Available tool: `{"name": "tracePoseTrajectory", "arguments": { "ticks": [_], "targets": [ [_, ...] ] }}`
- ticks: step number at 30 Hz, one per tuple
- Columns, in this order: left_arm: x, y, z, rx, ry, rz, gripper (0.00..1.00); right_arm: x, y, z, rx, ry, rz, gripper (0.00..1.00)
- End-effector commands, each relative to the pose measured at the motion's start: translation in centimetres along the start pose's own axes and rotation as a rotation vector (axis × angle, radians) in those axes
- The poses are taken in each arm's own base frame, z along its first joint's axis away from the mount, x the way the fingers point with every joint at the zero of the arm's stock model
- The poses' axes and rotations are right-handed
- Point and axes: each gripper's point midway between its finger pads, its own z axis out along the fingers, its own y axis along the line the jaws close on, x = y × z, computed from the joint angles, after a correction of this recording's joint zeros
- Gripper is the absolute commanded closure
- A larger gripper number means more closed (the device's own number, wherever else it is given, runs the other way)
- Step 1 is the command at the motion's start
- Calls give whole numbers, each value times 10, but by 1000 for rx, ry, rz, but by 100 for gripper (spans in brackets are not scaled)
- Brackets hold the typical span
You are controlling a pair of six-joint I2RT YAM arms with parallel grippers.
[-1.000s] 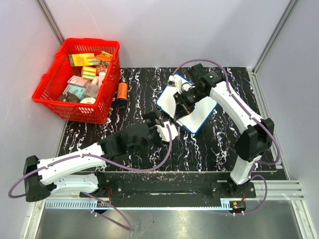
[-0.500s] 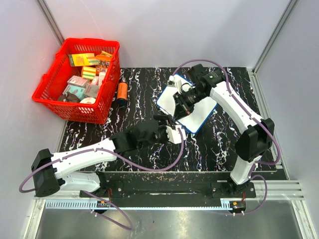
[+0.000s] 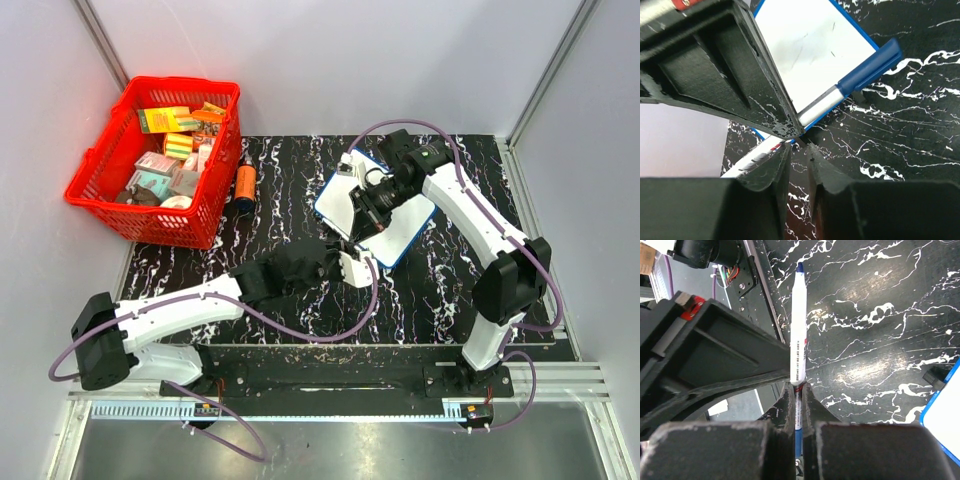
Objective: Write a sentence on the whiteboard
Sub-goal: Pass from the right arm to the left
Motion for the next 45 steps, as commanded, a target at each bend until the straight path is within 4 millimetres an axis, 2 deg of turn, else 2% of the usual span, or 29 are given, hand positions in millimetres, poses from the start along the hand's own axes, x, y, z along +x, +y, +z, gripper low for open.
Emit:
{"name": "tracePoseTrajectory", "arguments": {
  "ticks": [1,3,5,9,10,11,13,14,15,17,18,20,21,24,28,37,40,44,45],
  "targets": [
    [-12,26,5,-71,-8,7,78,-4,31,-14,-67,-23,-39,100],
    [-11,27,6,-72,-4,10,82,-2,33,-15,-79,-18,-39,100],
    [-12,28,6,-74,-13,8,95,-2,34,-16,-82,-15,-43,100],
    [-13,31,3,-91,-27,2,98,2,36,-16,-86,-2,-47,100],
    [-13,31,2,-89,-29,1,97,3,35,-16,-84,1,-45,100],
    [-14,32,0,-91,-34,-8,82,4,34,-16,-77,5,-45,100],
    [-16,32,-6,-85,-46,-17,76,2,30,-16,-59,2,-44,100],
    [-14,30,-8,-86,-44,-31,59,2,29,-16,-54,3,-44,100],
    [-16,34,-16,-98,-59,-42,52,2,29,-16,-52,2,-45,100],
    [-14,29,-24,-84,-73,-55,36,1,28,-15,-52,2,-40,100],
    [-18,32,-35,-93,-101,-61,34,1,28,-15,-52,2,-42,100],
    [-17,27,-43,-79,-125,-62,30,1,27,-14,-57,6,-37,100],
    [-20,31,-53,-97,-147,-63,25,1,27,-14,-58,5,-39,100],
    [-19,35,-60,-114,-152,-57,21,2,28,-13,-72,10,-35,100],
    [-19,40,-54,-123,-130,15,21,4,29,-13,-85,17,-34,100],
    [-38,46,-28,-107,-159,156,21,11,30,-11,-100,35,-19,100],
    [-41,42,-19,-93,-148,175,21,12,29,-10,-100,40,-19,100],
    [-34,31,-4,-61,-114,203,21,12,29,-9,-109,40,-17,100],
    [-35,34,-2,-79,-114,202,20,11,29,-9,-110,39,-19,100]
  ]
}}
